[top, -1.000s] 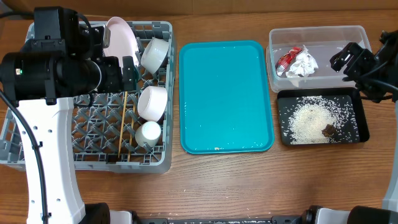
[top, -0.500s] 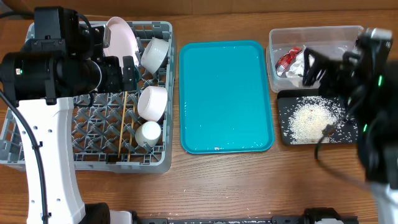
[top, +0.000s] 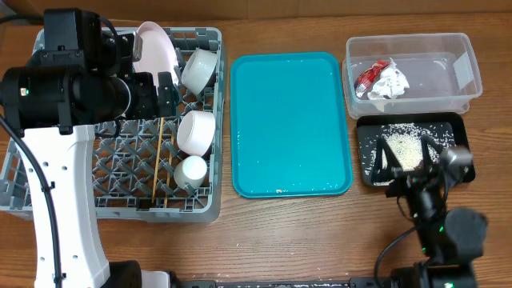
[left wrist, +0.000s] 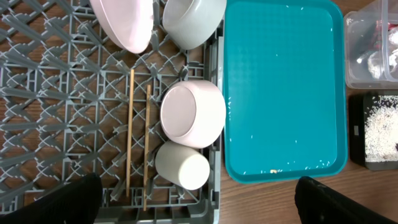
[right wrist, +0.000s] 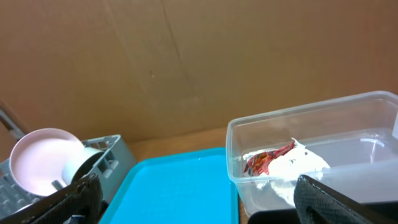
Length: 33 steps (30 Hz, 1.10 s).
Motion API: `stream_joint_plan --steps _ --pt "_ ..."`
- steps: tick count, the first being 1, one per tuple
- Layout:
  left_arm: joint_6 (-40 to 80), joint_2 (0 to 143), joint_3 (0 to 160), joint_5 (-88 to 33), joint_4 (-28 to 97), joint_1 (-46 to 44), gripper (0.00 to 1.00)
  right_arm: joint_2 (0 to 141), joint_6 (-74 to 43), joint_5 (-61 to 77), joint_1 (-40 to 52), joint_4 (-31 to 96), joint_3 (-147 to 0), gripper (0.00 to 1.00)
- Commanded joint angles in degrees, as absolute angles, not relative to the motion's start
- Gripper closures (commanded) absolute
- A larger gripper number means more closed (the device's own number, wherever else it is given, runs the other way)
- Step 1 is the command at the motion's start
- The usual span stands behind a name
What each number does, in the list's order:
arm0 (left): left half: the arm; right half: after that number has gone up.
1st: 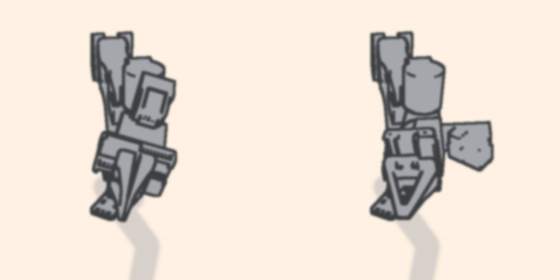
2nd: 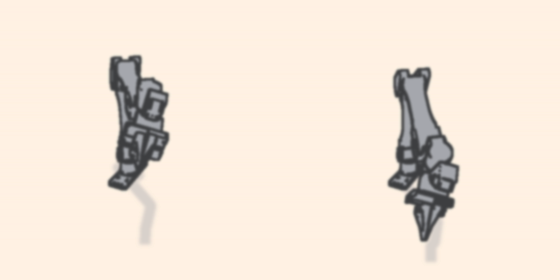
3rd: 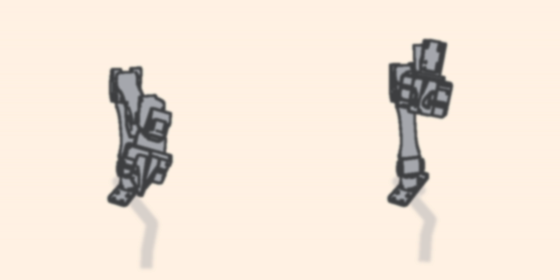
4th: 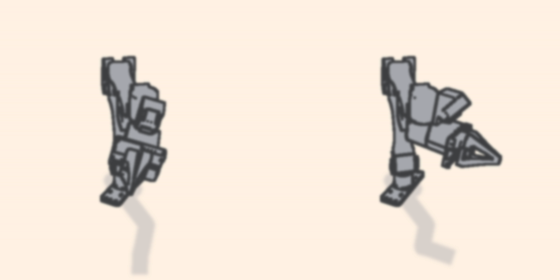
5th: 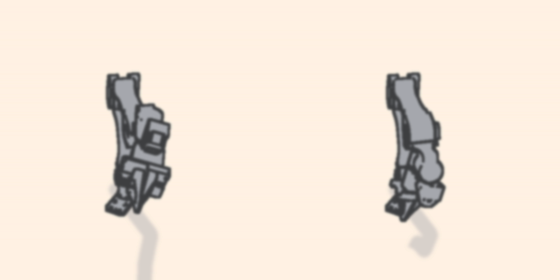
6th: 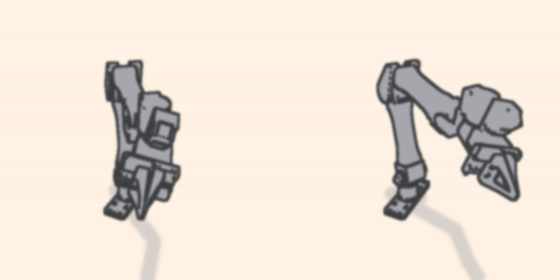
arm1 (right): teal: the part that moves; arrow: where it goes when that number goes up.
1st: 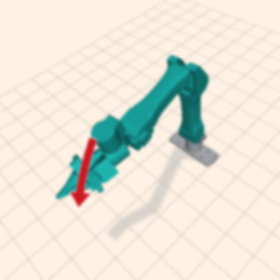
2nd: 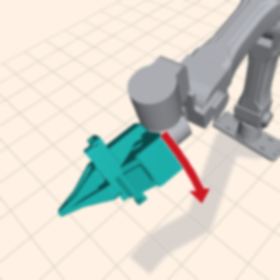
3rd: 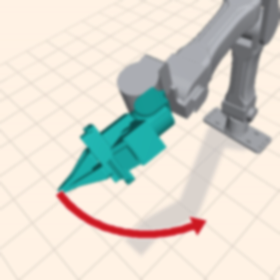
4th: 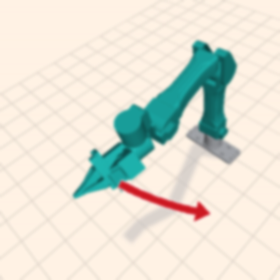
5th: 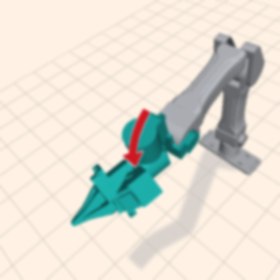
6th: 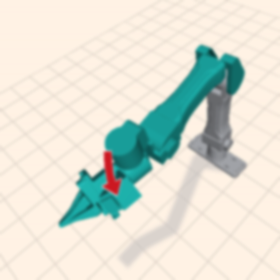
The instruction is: Sort waste into correct bins and load items into the dishwasher
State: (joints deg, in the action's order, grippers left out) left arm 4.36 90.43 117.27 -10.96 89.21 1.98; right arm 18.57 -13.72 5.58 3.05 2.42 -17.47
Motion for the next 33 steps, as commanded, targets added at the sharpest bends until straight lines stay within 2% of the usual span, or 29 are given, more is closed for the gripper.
stream_joint_plan --steps 1,10,13,33 --pt "5.13 90.65 117.69 -11.46 89.32 1.89 0.00 12.64 -15.27 4.49 3.25 -1.52 -9.65 0.00" --pt "5.15 90.65 117.69 -11.46 89.32 1.85 0.00 5.17 -15.25 3.49 3.27 -2.20 -1.72 0.00" --pt "5.13 90.65 117.69 -11.46 89.32 1.89 0.00 0.43 -15.27 3.81 3.31 2.39 -0.45 0.00" --pt "5.13 90.65 117.69 -11.46 89.32 1.85 0.00 0.16 -15.25 5.19 3.31 4.27 -0.45 0.00"
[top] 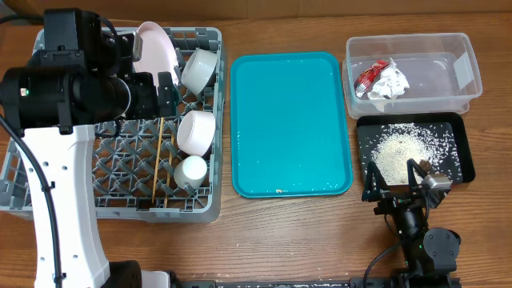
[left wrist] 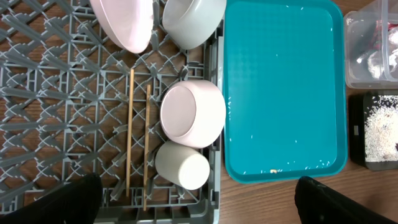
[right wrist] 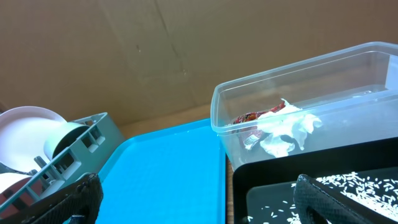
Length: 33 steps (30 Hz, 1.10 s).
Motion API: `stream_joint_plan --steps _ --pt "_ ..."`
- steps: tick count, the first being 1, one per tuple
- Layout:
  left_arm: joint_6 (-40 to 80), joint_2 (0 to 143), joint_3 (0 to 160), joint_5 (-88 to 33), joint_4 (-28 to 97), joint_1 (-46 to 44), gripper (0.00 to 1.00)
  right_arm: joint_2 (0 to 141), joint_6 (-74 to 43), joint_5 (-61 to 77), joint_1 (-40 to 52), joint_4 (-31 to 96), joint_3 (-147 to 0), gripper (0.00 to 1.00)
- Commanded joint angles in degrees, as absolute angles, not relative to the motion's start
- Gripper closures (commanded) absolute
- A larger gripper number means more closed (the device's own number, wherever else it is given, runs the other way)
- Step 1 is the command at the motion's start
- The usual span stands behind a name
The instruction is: Sort waste into correct bins and load items into the dishwasher
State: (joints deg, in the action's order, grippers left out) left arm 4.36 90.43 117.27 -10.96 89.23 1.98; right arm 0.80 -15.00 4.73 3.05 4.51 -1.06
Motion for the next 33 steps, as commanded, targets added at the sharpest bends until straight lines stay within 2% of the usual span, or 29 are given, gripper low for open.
stream_joint_plan --steps 1,9,14,18,21,25,33 --pt "5.13 90.65 117.69 -11.46 89.32 1.85 0.00 0.16 -15.25 5.17 3.31 4.27 -0.45 0.00" --pt "5.10 90.65 117.69 -11.44 89.32 1.85 0.00 0.16 -15.25 5.17 3.31 4.27 -0.45 0.00" --pt "2.22 88.97 117.43 -1.85 86.72 1.93 0.00 0.16 -15.25 5.19 3.31 4.27 -0.45 0.00" --pt "1.26 85.93 117.36 -1.06 83.35 0.51 0.00 0.16 -15.25 5.19 3.31 4.27 -0.45 0.00" --pt "1.91 82.46 116.22 -2.26 78.26 -0.49 0.00 0.16 -15.25 5.19 3.31 4.27 -0.45 0.00" --pt "1.91 74.41 107.74 -6.87 64.75 -0.69 0.00 0.16 -15.25 5.19 3.31 4.27 -0.45 0.00" --pt "1.91 54.94 77.93 -6.61 42.65 -0.49 0.00 0.16 -15.25 5.19 3.31 4.27 -0.45 0.00"
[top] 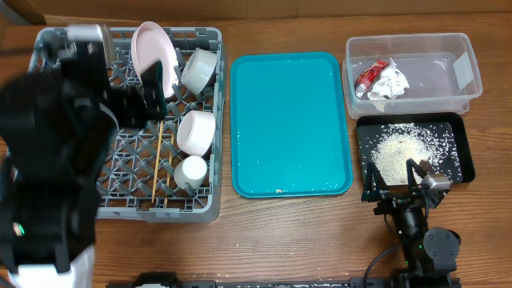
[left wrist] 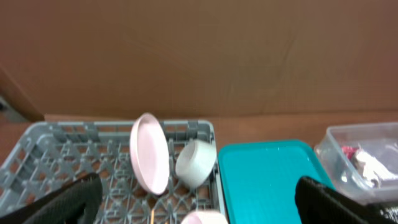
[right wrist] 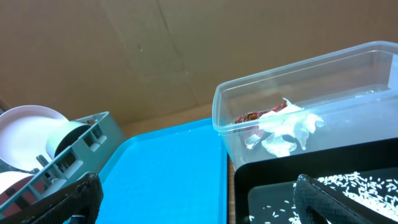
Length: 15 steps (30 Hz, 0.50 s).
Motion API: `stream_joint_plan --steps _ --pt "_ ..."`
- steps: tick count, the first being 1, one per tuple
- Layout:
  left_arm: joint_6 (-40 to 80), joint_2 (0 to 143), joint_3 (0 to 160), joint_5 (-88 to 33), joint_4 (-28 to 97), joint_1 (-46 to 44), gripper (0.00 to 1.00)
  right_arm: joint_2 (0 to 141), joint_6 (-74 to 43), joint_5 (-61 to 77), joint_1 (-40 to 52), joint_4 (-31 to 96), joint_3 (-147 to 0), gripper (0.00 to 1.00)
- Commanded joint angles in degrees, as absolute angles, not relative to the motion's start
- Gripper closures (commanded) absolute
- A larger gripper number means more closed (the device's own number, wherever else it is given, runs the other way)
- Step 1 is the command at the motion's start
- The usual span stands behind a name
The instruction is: Sort waste into correct bins and load items into the dishwasher
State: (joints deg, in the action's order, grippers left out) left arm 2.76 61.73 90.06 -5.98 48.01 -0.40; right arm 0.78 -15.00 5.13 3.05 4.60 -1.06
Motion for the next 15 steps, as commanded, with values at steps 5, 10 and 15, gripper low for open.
stream_joint_plan --steps 5,10,15 --pt "1.89 39.31 53.78 -6.07 27.38 -0.30 0.00 0.16 -15.25 5.19 3.31 4.27 -0.45 0.00" --pt "1.89 23.66 31.59 -4.86 12.05 -0.30 0.00 0.16 -15.25 5.17 3.31 4.27 -0.45 0.00" --pt "1.72 10.94 16.40 -3.84 3.77 -0.30 0.00 0.16 -15.25 5.17 3.31 4.27 -0.45 0.00"
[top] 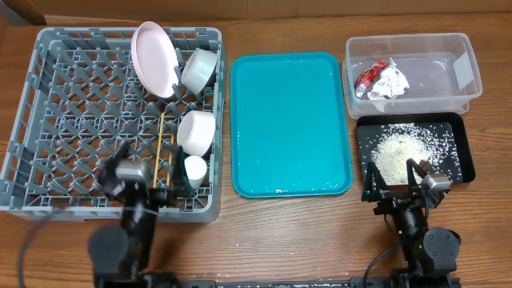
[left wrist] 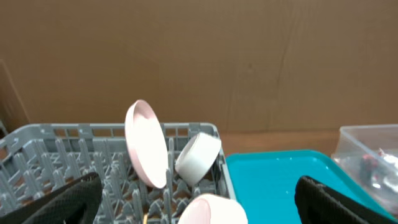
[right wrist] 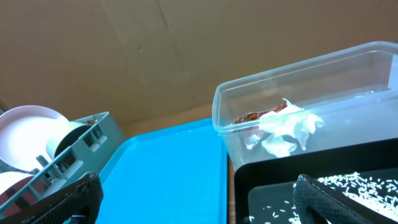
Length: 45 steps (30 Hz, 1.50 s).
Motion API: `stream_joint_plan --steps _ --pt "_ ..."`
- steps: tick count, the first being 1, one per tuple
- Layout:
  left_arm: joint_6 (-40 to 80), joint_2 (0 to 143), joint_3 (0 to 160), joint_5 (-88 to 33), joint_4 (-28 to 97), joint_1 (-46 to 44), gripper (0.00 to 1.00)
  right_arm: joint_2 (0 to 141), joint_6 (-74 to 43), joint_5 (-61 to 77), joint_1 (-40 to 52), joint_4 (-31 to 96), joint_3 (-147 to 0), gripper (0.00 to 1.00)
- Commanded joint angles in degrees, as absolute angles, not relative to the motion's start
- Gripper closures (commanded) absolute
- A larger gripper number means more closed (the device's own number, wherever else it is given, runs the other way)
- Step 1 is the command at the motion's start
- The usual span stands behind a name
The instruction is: Sort waste into correct bins and load items into the dishwasher
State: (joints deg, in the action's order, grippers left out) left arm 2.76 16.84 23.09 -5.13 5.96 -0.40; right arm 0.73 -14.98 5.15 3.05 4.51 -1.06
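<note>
The grey dish rack [top: 48, 120] holds a pink plate [top: 154, 46], a white bowl [top: 200, 68], a pale pink bowl [top: 196, 132], a white cup [top: 194, 170] and two chopsticks [top: 158, 152]. In the left wrist view the plate [left wrist: 146, 152] and the white bowl [left wrist: 198, 157] stand on edge. The teal tray [top: 290, 124] is bare but for crumbs. My left gripper [top: 134, 186] sits low at the rack's front edge, open and holding nothing. My right gripper [top: 396, 182] is open and holding nothing, low at the front of the black tray [top: 456, 128].
A clear plastic bin [top: 448, 88] at the back right holds a red wrapper [top: 370, 76] and crumpled tissue [top: 392, 82]. The black tray carries loose rice [top: 404, 146]. A brown cardboard wall [right wrist: 186, 50] backs the table.
My left arm was large and blurred over the rack's left side. It is now down at the rack's front edge, its camera looking level across the rack. The right arm has not moved.
My left arm stood high over the rack looking straight down, and my right gripper was over the black tray. Then the right gripper was low at the table's front. Then the left arm had lifted away, and now both grippers rest low and open.
</note>
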Motion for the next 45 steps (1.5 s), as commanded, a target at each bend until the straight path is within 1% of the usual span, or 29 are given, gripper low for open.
stream_joint_plan --steps 1,6,13,17,45 --pt "1.43 8.75 14.15 -3.81 3.49 -0.30 0.00 0.16 -15.25 5.19 3.31 4.27 -0.45 0.00" --pt "1.15 0.51 6.37 -2.13 3.57 -0.30 0.00 0.16 -15.25 5.19 3.31 4.27 -0.45 0.00" --pt "0.40 0.16 0.27 -0.64 -0.12 -0.30 0.00 0.16 -15.25 5.19 3.31 4.27 -0.45 0.00" --pt "-0.80 0.16 0.27 -0.62 4.75 -0.36 0.00 0.16 -15.25 5.19 3.31 4.27 -0.45 0.00" --pt "-1.30 0.25 0.27 -0.64 4.43 -0.36 0.00 0.16 -15.25 5.19 3.31 4.27 -0.45 0.00"
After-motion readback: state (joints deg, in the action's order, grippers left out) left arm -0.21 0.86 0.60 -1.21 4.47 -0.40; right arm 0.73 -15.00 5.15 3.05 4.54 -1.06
